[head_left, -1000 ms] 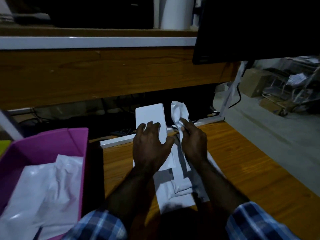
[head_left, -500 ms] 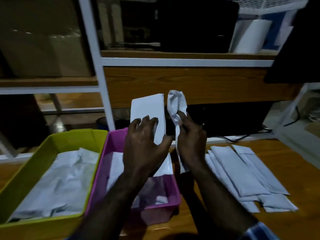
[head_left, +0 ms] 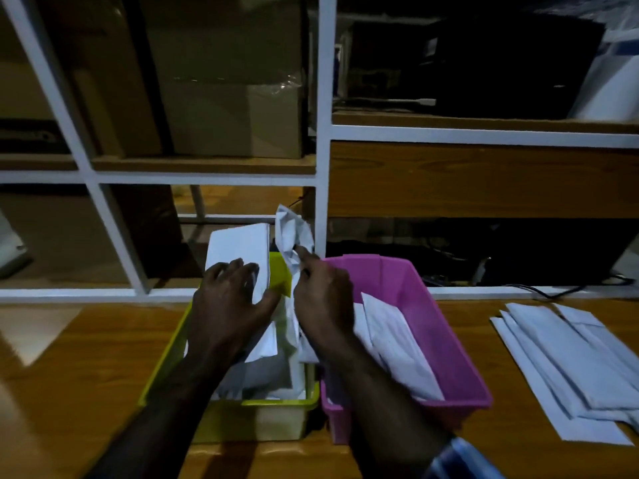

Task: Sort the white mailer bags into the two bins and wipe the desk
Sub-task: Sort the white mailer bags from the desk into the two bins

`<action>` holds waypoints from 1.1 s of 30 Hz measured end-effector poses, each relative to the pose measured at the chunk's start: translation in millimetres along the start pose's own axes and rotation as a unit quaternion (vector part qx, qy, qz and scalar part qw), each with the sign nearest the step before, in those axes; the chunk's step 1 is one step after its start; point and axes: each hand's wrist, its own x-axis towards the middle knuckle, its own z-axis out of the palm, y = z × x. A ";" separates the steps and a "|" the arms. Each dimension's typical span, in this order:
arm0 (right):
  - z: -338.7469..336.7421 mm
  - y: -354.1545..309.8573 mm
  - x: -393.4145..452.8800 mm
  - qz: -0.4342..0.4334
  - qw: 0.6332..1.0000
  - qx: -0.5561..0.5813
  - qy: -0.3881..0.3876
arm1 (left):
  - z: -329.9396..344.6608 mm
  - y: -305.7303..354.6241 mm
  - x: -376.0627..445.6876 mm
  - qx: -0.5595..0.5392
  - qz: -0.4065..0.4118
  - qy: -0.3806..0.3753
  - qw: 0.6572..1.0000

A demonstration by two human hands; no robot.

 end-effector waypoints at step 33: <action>134.4 37.1 -1.6 0.082 0.932 -0.147 -0.321 | 93.4 -102.3 8.5 0.157 0.043 -0.303 0.939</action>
